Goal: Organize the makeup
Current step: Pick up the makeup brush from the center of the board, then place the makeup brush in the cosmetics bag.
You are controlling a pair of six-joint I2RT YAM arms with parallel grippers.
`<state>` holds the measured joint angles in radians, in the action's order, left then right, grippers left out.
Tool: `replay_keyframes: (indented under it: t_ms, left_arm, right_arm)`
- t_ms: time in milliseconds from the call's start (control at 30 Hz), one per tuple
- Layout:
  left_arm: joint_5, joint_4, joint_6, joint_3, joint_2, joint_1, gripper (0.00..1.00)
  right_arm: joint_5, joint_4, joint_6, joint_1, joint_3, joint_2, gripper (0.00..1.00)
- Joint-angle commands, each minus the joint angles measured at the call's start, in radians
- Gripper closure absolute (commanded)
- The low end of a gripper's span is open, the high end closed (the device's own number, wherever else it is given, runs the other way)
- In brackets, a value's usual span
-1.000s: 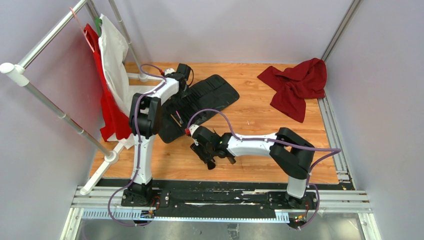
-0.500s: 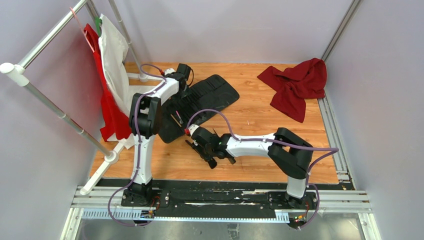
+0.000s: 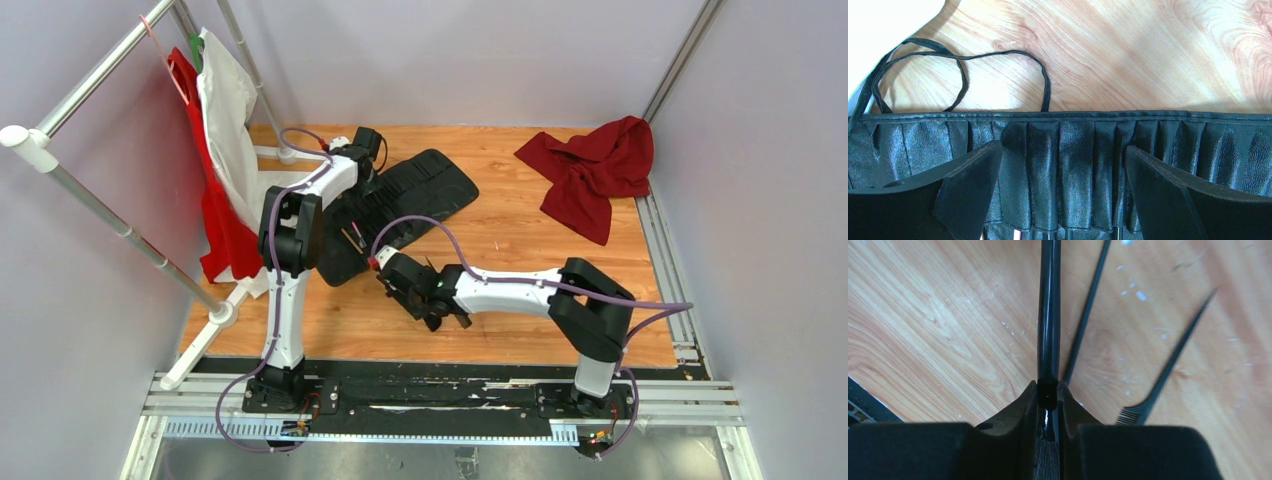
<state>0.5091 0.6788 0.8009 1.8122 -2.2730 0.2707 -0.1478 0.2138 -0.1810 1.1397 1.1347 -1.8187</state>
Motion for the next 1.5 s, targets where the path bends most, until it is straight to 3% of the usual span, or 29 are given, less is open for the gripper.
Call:
replay_keyframes:
  t_ms: [0,167,333,733,1467]
  left_arm:
    - [0.001,0.085,-0.017,-0.012,-0.051,0.007,0.02]
    - [0.000,0.085,-0.016,-0.012,-0.051,0.007,0.02]
    - [0.000,0.086,-0.014,-0.012,-0.051,0.007,0.02]
    - [-0.002,0.087,-0.017,-0.010,-0.052,0.005,0.02]
    - [-0.003,0.087,-0.017,-0.010,-0.052,0.005,0.02]
  right_arm:
    - [-0.126,0.112,0.087,0.007,0.102,0.102,0.99]
    - [-0.185,0.213,0.160,-0.075,0.206,0.139,0.99]
    - [-0.125,0.264,0.200,-0.218,0.317,0.124,0.99]
    - [0.052,0.356,0.235,-0.447,0.600,-0.099,0.99]
    - [0.246,0.568,0.235,-0.506,0.936,-0.436,0.99]
